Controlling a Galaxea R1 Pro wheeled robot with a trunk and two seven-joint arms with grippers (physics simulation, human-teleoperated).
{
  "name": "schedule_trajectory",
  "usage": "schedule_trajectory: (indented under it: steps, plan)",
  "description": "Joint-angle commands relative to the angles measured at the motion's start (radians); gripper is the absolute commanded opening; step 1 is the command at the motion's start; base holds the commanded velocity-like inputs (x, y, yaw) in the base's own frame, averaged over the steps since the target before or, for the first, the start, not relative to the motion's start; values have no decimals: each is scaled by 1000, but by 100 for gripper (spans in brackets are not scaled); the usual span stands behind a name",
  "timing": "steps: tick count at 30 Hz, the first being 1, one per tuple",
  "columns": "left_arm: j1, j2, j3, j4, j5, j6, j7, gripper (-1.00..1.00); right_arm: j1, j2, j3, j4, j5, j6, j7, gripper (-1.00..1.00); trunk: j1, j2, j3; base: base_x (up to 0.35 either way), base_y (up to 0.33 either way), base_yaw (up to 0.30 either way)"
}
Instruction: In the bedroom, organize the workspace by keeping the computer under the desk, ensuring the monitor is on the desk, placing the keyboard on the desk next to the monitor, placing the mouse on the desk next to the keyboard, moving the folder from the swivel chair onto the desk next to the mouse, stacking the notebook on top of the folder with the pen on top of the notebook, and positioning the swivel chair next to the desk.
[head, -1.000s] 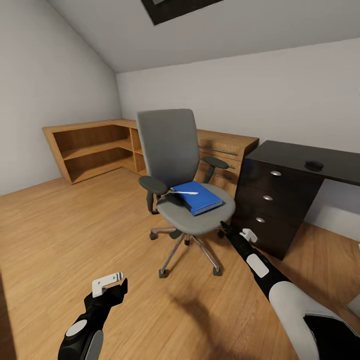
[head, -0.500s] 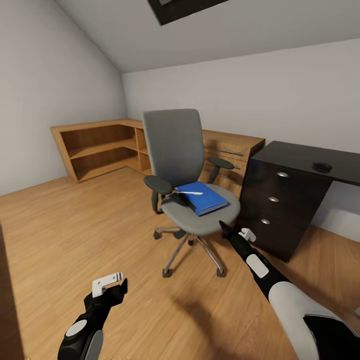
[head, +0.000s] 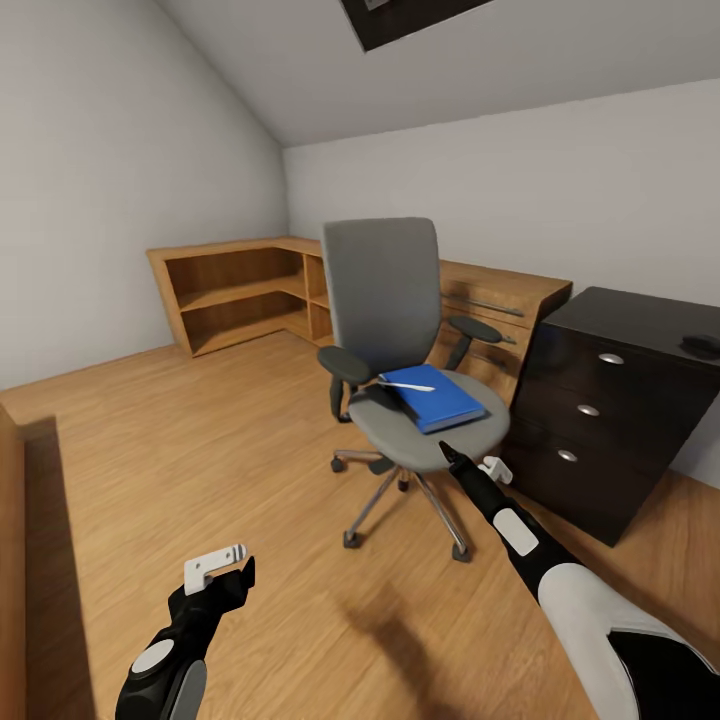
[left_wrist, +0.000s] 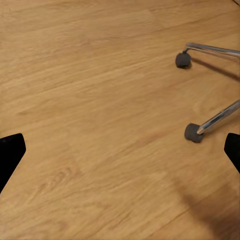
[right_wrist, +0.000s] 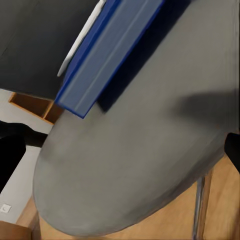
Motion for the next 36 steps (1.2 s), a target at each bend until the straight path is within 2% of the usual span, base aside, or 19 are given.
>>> schedule_trajectory:
  steps: [1,14,22,36]
  plan:
    - [-1,0,0,-1,11,4,6,100,-1,0,-2,2,-6,0,6,100,0,0,-1,0,0,21]
    - [-1,-2,-1,-1,11,4,6,100,-1,-1,-2,23,-6,-1,7,100,0,0,-1,20,0,2]
    - [-1,-2,-24,17,9,2,6,100,-1,0,-2,26,-5,-2,3,100,0,0,-1,284,0,0]
    - [-1,-2,-27,19,9,3,8,100,-1,0,-2,27,-5,-2,3,100,0,0,-1,273,0,0]
